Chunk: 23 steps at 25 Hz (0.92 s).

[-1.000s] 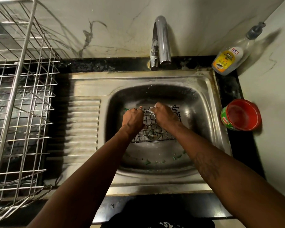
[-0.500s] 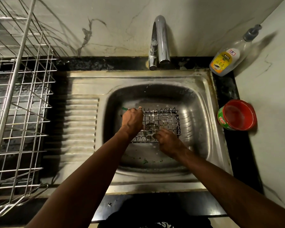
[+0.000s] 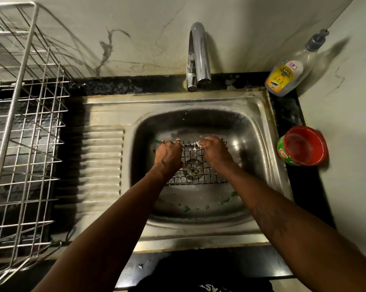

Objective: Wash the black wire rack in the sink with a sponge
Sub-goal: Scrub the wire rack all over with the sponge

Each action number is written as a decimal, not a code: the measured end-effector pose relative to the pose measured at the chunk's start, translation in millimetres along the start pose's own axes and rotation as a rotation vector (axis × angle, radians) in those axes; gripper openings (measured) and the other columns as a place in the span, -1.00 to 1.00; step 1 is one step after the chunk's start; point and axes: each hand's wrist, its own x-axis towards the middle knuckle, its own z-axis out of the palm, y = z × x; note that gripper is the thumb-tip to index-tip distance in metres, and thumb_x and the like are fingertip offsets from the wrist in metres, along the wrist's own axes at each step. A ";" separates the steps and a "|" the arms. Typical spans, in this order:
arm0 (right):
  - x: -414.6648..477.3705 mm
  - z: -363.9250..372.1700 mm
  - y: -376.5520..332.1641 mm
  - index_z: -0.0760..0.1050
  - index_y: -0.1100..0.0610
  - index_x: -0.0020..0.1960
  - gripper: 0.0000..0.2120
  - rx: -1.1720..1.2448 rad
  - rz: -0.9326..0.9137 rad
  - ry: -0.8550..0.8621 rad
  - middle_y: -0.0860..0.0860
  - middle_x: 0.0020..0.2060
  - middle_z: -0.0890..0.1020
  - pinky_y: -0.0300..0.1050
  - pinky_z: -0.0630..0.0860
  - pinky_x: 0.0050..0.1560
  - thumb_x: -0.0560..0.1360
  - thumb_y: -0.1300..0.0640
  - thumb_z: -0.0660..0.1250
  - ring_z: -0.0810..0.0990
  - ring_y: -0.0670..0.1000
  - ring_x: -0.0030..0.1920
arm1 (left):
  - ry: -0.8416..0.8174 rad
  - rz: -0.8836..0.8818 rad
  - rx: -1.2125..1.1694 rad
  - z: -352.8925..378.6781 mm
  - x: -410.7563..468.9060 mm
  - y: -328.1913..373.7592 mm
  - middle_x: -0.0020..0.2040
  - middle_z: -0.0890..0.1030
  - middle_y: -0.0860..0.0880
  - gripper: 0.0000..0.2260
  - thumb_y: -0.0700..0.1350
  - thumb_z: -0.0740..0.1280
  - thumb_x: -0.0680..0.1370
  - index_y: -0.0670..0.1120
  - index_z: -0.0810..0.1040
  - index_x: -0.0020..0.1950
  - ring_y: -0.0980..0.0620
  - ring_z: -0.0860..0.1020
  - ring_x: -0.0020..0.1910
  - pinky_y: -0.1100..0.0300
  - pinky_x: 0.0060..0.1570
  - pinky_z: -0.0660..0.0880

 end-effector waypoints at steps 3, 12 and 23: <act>-28.2 13.2 -5.1 0.63 0.30 0.09 -0.78 -0.026 -0.116 -0.018 0.25 0.04 0.63 0.14 0.47 0.15 0.51 0.40 0.29 0.56 0.28 0.12 | -0.002 -0.003 0.006 0.0 0.8 0.1 0.04 0.65 -0.11 -0.46 0.02 0.56 0.42 -0.11 0.49 0.31 -0.07 0.60 0.00 0.04 0.05 0.55; -104.9 24.9 12.0 0.64 0.18 0.11 -0.65 -0.028 -0.297 -0.004 0.15 -0.01 0.67 0.04 0.63 0.00 0.38 0.44 0.40 0.62 0.15 0.04 | -0.017 -0.002 -0.014 1.1 0.3 1.8 0.01 0.66 -0.09 -0.44 0.05 0.59 0.37 -0.09 0.51 0.28 -0.01 0.57 -0.12 0.13 -0.22 0.49; -16.9 9.5 21.1 0.63 0.17 0.16 -0.71 0.079 0.036 0.099 0.15 0.08 0.63 -0.04 0.53 0.11 0.53 0.37 0.26 0.56 0.10 0.09 | -0.024 0.045 0.079 -0.5 2.4 2.9 0.11 0.65 -0.11 -0.46 0.06 0.55 0.44 -0.12 0.50 0.33 -0.08 0.61 0.08 0.10 -0.02 0.51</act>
